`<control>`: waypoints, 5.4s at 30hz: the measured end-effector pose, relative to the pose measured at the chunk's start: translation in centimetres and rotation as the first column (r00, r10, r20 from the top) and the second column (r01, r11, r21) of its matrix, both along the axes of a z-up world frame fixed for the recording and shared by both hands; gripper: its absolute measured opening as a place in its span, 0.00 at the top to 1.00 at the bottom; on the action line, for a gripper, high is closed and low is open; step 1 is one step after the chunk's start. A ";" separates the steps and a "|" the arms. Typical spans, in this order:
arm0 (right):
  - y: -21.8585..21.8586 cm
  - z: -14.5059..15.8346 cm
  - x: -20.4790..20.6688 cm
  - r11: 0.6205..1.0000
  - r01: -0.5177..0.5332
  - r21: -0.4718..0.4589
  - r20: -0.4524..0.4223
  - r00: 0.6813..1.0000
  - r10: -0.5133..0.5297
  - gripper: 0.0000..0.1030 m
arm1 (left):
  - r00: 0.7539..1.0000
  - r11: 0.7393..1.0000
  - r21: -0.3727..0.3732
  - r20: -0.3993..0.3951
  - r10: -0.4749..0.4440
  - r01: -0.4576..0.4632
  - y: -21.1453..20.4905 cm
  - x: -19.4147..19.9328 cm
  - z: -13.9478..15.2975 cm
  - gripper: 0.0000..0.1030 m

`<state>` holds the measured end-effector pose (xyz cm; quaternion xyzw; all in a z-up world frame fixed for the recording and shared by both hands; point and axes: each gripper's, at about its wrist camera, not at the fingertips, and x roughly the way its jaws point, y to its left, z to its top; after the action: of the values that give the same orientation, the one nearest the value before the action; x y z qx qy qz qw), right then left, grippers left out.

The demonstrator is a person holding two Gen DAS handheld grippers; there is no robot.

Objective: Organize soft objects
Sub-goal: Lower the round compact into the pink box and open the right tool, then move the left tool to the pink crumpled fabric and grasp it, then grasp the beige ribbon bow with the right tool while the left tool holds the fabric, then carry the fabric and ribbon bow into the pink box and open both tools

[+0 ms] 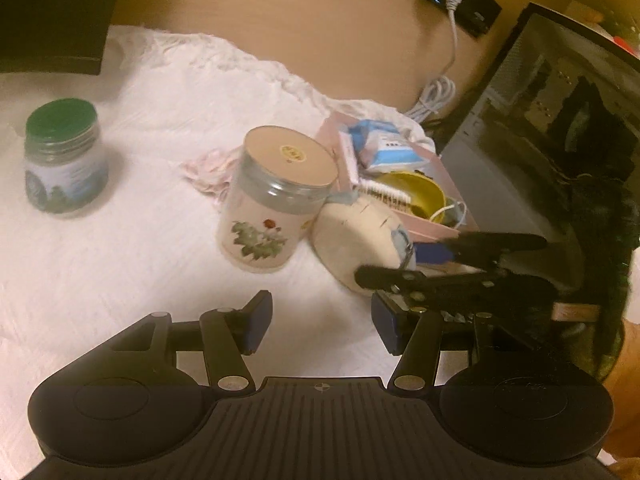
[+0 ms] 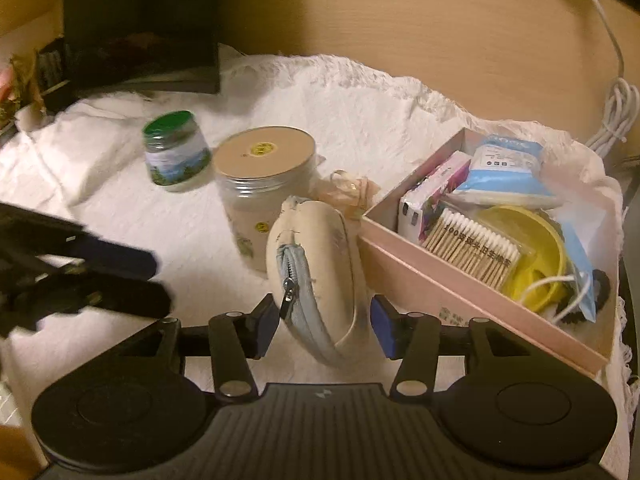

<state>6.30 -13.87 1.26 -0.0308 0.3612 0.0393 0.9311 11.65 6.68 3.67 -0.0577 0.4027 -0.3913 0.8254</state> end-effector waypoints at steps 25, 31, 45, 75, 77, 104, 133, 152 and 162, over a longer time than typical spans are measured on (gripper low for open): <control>-11.3 6.7 5.9 0.930 0.362 -0.064 -0.037 0.930 -0.365 0.43 | 1.000 0.999 -0.048 0.031 0.000 0.002 1.7 0.6 1.2 0.42; -11.7 9.9 3.0 0.955 0.259 0.143 0.016 0.964 -0.264 0.26 | 0.994 0.993 -0.045 0.022 0.110 -0.109 4.0 1.6 1.1 0.42; -16.0 3.9 6.8 0.781 0.544 0.307 -0.164 0.838 -0.520 0.53 | 0.943 0.963 -0.003 0.205 0.264 -0.269 9.4 4.6 6.6 0.42; -16.2 7.5 7.5 0.880 0.452 0.145 -0.090 0.892 -0.443 0.26 | 0.991 0.992 0.127 -0.132 0.002 0.015 -3.5 17.9 4.9 0.42; -15.8 8.8 7.0 0.892 0.413 0.187 -0.059 0.911 -0.409 0.23 | 0.980 0.975 0.219 -0.198 -0.001 0.046 -6.3 20.1 3.8 0.42; -5.2 3.8 24.5 0.978 0.177 0.109 -0.482 0.870 -0.104 0.60 | 0.981 0.993 0.119 -0.192 0.025 -0.002 1.5 16.9 5.7 0.82; -3.0 24.1 11.8 0.993 0.052 0.105 -0.058 0.997 -0.046 0.86 | 0.983 0.986 0.001 0.074 0.167 -0.168 5.9 13.6 17.1 0.82; -14.2 22.2 3.4 0.929 0.300 0.215 -0.036 0.953 -0.300 0.86 | 0.965 0.949 -0.236 -0.110 -0.240 0.209 -14.4 9.8 11.6 0.82; -18.8 11.0 6.5 0.816 0.498 0.295 -0.225 0.866 -0.447 0.86 | 0.988 0.987 0.081 -0.078 -0.130 0.136 -19.6 8.6 2.1 0.79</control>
<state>12.82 -32.70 12.31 0.2255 0.4117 -0.1291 0.8735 20.26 -12.92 5.72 -0.0089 0.4517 -0.4254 0.7842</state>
